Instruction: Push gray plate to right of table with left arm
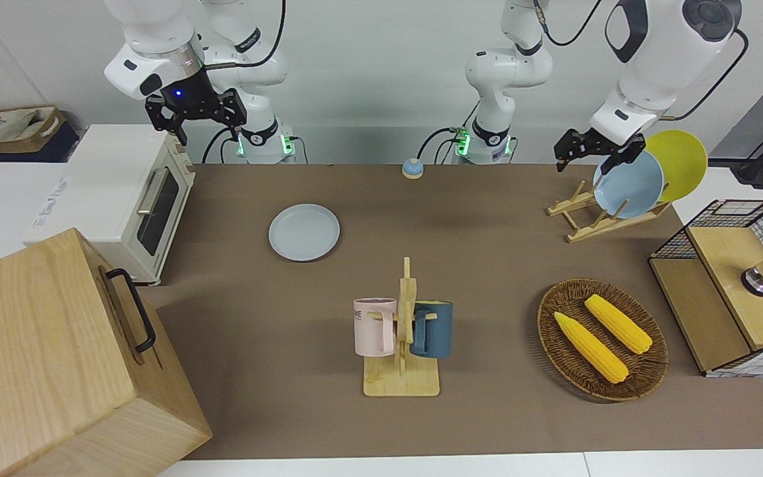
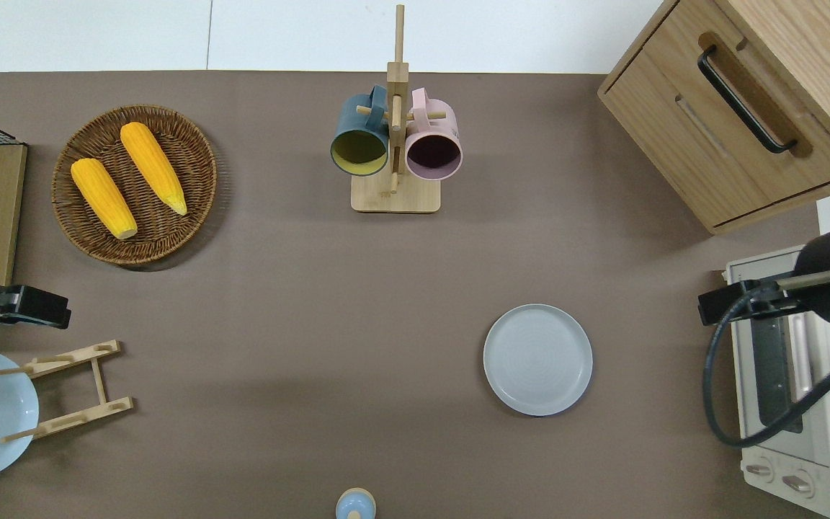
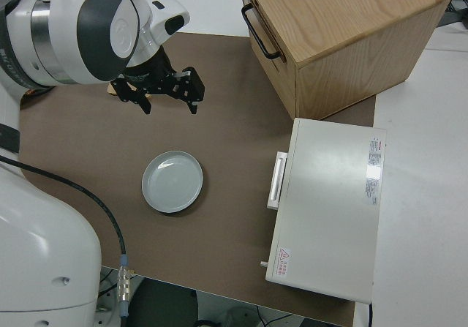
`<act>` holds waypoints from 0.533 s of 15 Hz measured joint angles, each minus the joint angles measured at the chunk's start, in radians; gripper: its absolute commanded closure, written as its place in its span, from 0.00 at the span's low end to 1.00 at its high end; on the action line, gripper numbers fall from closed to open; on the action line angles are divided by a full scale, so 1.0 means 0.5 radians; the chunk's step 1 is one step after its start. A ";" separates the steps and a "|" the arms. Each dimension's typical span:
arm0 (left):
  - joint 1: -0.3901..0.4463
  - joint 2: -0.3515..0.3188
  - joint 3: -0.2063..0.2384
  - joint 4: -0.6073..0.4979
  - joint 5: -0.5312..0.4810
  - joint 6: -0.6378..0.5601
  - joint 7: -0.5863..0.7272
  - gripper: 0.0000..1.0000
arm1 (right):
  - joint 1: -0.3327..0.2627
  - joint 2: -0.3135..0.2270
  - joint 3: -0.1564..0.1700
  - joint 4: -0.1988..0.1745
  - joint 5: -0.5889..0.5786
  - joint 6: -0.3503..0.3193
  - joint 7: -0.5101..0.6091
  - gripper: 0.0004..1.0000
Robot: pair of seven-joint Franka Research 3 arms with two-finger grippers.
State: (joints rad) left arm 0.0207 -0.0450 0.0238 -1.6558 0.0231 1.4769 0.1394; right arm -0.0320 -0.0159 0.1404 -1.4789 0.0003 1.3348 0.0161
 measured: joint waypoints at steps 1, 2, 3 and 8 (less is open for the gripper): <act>0.000 -0.006 0.018 0.006 0.002 0.000 0.030 0.01 | 0.000 0.000 0.000 0.000 0.000 0.000 0.000 0.02; 0.000 -0.013 0.029 0.007 0.002 0.000 0.047 0.01 | 0.000 0.000 0.000 0.000 0.000 0.000 0.000 0.02; 0.000 -0.019 0.033 0.008 0.002 0.000 0.056 0.01 | 0.000 0.000 0.000 0.000 0.000 0.000 0.000 0.02; -0.002 -0.028 0.029 0.013 0.002 0.049 0.058 0.01 | 0.000 0.000 0.000 0.000 0.000 0.000 0.000 0.02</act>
State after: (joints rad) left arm 0.0197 -0.0590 0.0383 -1.6495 0.0241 1.5015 0.1685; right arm -0.0320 -0.0159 0.1404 -1.4789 0.0003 1.3348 0.0161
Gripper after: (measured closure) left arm 0.004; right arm 0.013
